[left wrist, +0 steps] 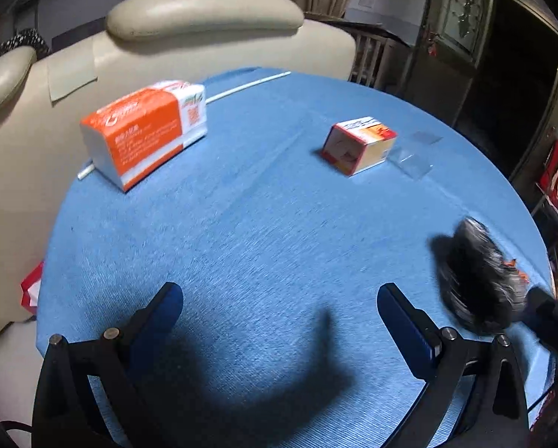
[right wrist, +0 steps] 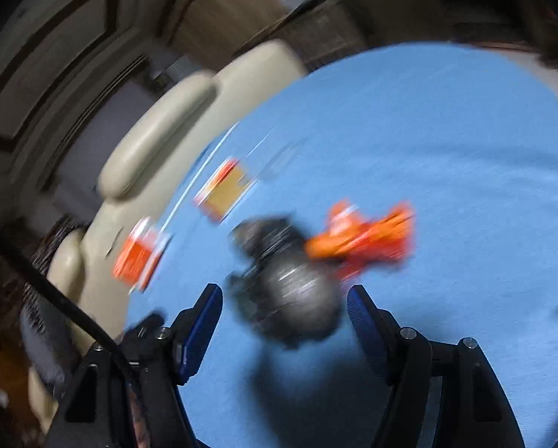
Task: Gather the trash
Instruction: 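Close the left tool on the black plastic bag and lift it, then grasp the orange net bundle with the right tool while the left holds the black bag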
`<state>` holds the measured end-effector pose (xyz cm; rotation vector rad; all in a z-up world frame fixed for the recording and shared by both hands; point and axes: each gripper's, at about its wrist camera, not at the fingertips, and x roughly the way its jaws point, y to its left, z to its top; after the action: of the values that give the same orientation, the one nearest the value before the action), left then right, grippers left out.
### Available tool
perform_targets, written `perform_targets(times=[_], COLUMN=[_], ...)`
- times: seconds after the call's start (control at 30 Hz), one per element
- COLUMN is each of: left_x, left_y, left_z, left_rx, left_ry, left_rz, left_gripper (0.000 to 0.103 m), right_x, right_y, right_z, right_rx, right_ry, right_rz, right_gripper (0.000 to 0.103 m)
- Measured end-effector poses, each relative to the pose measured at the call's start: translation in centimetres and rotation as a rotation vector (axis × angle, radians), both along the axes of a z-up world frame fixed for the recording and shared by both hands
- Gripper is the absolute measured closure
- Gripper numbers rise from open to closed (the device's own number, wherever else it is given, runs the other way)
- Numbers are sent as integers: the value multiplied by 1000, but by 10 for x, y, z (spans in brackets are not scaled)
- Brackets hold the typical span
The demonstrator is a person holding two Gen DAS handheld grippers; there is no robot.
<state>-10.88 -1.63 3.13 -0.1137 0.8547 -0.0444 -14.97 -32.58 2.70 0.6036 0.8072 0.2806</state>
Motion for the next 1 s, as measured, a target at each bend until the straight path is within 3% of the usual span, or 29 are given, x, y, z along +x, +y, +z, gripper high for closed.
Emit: perform_targets(times=[0.13, 0.23, 0.37, 0.53, 0.67, 0.7, 0.77, 0.87, 1.0], left_x=[1, 2, 2, 3, 15, 17, 19, 17, 17], left_y=[-2, -12, -59, -129, -165, -167, -168, -161, -138], left_z=[3, 2, 5, 10, -4, -7, -12, -8, -2], left_rx=[-1, -11, 1, 53, 66, 48, 31, 26, 13], left_ry=[2, 16, 34, 34, 73, 83, 108, 100, 90], left_rz=[1, -18, -145, -323, -377, -390, -411, -413, -384], left_gripper=[0, 0, 0, 0, 0, 3, 44, 61, 61], right_x=[-6, -15, -22, -31, -31, -30, -29, -24, -11], right_y=[6, -21, -58, -92, -100, -100, -101, -99, -95], right_z=[0, 6, 7, -2, -8, -8, -7, -7, -13], right_rx=[143, 77, 7, 2, -4, -10, -30, -68, -70], right_ry=[-59, -64, -40, -11, 9, 12, 17, 27, 42], right_rz=[100, -7, -158, -263, -287, -287, -278, -263, -250], right_gripper=[30, 30, 30, 30, 30, 30, 30, 30, 30])
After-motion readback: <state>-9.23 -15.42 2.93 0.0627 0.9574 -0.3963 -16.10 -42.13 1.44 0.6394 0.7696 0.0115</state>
